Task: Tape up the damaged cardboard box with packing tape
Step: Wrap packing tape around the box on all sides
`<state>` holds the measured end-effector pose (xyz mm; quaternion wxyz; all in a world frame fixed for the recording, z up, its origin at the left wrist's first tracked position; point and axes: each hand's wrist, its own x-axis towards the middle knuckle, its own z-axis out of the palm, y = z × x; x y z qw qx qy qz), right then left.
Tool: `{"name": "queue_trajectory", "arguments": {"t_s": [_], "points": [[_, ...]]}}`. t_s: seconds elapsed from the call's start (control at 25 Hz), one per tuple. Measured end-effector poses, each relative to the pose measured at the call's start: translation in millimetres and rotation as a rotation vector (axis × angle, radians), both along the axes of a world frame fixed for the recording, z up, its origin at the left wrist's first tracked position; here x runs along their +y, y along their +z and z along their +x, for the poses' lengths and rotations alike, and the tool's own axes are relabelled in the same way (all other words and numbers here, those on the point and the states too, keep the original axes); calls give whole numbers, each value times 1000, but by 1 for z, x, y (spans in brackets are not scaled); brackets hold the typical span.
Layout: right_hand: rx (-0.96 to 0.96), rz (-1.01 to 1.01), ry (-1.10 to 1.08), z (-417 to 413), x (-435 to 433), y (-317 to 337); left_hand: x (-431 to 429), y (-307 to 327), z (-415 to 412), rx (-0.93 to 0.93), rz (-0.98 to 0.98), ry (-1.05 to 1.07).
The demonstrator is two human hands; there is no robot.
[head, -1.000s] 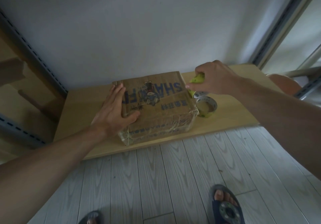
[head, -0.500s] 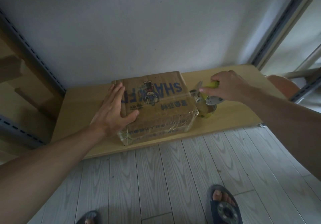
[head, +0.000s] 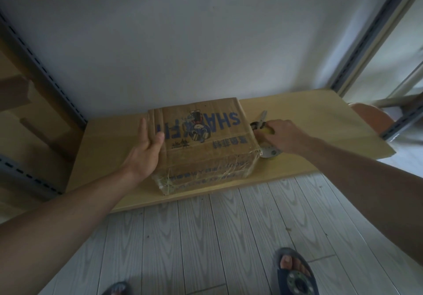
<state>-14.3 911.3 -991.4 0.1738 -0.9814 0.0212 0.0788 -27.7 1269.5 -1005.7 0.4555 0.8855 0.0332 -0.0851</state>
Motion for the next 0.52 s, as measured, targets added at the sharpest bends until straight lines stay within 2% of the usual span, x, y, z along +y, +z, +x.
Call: {"name": "queue_trajectory", "arguments": {"t_s": [0.16, 0.28, 0.36, 0.44, 0.52], "points": [[-92, 63, -28, -3, 2, 5, 6, -9, -1, 103, -230, 169], [-348, 175, 20, -5, 19, 19, 22, -13, -7, 153, -497, 402], [-493, 322, 48, -4, 48, 37, 37, -15, -9, 178, -599, 504], [-590, 470, 32, -3, 80, 59, 47, -14, -9, 146, -452, 520], [-640, 571, 12, -3, 104, 79, 61, -19, -6, 120, -105, 466]]}}
